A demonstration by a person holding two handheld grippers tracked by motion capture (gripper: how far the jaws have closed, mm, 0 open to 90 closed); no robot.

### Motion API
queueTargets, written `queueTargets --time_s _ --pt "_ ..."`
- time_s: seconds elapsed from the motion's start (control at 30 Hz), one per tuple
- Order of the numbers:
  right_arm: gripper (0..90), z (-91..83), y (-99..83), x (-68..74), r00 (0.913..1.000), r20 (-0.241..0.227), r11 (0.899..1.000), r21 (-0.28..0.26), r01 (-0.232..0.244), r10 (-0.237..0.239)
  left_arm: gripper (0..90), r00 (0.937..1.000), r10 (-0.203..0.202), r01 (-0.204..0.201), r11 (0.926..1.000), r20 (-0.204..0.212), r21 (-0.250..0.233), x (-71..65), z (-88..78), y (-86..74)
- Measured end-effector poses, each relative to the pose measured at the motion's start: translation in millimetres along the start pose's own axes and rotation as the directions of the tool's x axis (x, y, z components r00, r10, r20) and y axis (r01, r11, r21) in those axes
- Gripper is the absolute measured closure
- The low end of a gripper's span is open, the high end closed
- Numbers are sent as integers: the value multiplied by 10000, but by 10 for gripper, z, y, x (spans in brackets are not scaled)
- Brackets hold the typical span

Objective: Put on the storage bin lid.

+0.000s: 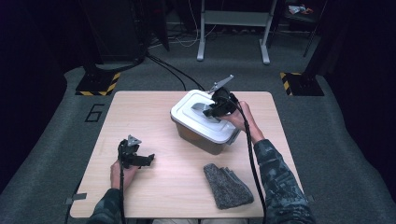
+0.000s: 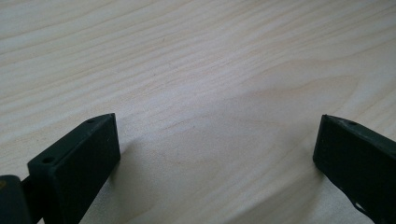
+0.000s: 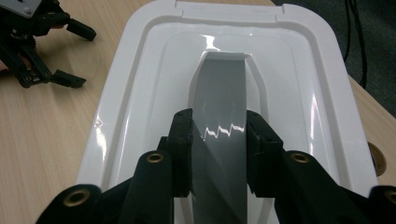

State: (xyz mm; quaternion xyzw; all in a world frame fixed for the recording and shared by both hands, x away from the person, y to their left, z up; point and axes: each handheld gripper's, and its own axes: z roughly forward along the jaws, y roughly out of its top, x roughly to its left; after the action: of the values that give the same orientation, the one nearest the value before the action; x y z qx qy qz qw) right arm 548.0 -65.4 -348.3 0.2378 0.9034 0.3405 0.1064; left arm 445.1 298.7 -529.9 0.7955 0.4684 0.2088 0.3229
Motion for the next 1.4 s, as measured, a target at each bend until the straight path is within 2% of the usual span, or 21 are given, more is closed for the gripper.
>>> queueTargets --time_s 0.43,0.5,0.53,0.57,0.7,0.77,0.83,0.97,1.03,1.1,1.2,1.3,1.4 --pt "670 186 -37 -50 9997 -187 9994 302 152 -146 2 10000 -54 54 10000 29 8 -2 0 1" --pt "669 191 -44 -54 9996 -251 9994 336 125 -116 2 10000 -54 54 10000 29 9 -2 0 1" --pt "669 193 -44 -49 9996 -269 9997 257 -50 57 2 10000 -51 51 10000 15 9 -3 -1 2" --pt "669 190 -50 -51 9996 -275 9995 302 118 -109 2 10000 -54 53 10000 28 12 -2 -1 1" --pt "664 193 -57 -56 9996 -255 9997 215 121 -116 2 10000 -30 30 10000 2 -18 0 1 2" --pt "607 194 -56 -56 9996 -289 9999 140 72 -68 2 10000 -38 39 10000 13 -17 -1 2 2" --pt "517 178 -54 -42 9993 -310 9997 139 -223 228 2 10000 -34 34 10000 0 -18 -1 1 2" --pt "331 89 -47 -40 9999 26 9997 -219 -129 130 2 10000 -30 30 10000 2 -17 -1 1 2" --pt "276 43 -46 -35 9995 176 9993 -269 -258 263 2 10000 -39 39 10000 10 -17 -1 2 2" --pt "228 -40 -61 -58 9986 369 9984 -434 -368 385 2 9998 -211 211 9997 -10 -157 -12 11 0" --pt "181 -130 -88 -76 9962 578 9962 -623 -609 645 2 9998 -193 193 9997 -6 -143 -11 10 0" --pt "164 -227 -123 -88 9934 759 9937 -783 -797 856 2 9998 -185 185 9997 -18 -141 -11 10 1" --pt "148 -322 -166 -115 9919 950 9926 -947 -754 844 2 9998 -192 192 9997 -9 -144 -11 10 0"
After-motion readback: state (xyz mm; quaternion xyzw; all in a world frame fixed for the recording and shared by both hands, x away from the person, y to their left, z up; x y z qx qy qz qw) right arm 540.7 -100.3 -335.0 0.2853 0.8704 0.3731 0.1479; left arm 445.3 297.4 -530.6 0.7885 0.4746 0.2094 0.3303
